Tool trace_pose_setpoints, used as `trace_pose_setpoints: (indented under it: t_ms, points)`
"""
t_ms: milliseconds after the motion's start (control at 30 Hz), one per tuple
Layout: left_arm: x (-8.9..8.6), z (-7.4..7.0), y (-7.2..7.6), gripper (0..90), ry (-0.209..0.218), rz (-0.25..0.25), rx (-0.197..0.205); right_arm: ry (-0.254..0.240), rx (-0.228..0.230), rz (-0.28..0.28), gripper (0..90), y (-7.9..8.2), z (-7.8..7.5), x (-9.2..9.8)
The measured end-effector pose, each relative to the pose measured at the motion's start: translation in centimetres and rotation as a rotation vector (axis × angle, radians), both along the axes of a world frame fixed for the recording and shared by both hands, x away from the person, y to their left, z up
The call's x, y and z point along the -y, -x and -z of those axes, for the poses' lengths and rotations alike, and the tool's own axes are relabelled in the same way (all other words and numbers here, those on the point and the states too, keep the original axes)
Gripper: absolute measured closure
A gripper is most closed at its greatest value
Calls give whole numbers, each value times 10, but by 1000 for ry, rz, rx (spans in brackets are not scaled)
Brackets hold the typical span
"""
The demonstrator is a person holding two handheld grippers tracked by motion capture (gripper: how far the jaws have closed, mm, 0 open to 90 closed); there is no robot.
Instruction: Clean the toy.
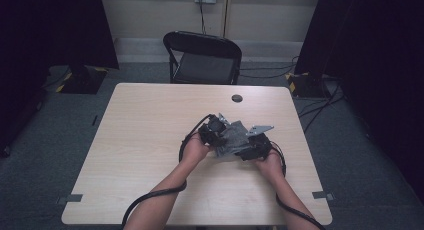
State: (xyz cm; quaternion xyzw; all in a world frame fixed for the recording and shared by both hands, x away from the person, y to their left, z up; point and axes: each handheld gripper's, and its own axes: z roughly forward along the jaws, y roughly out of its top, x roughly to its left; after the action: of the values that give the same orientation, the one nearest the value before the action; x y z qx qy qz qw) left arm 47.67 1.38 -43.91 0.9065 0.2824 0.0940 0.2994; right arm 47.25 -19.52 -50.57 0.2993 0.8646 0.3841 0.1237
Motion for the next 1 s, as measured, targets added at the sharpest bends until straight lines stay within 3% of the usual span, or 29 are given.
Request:
trace_pose_setpoints:
  t_ms: [167, 333, 1000]
  points:
    - [-1, -1, 0, 773, -41, -8, 34, 0, 0, 0, 239, 0, 0, 0]
    - [-5, 1, -3, 773, -68, -23, 41, 0, 0, 0, 239, 0, 0, 0]
    - [-35, -1, -25, 773, -26, -167, 29, -1, 0, 0, 240, 0, 0, 0]
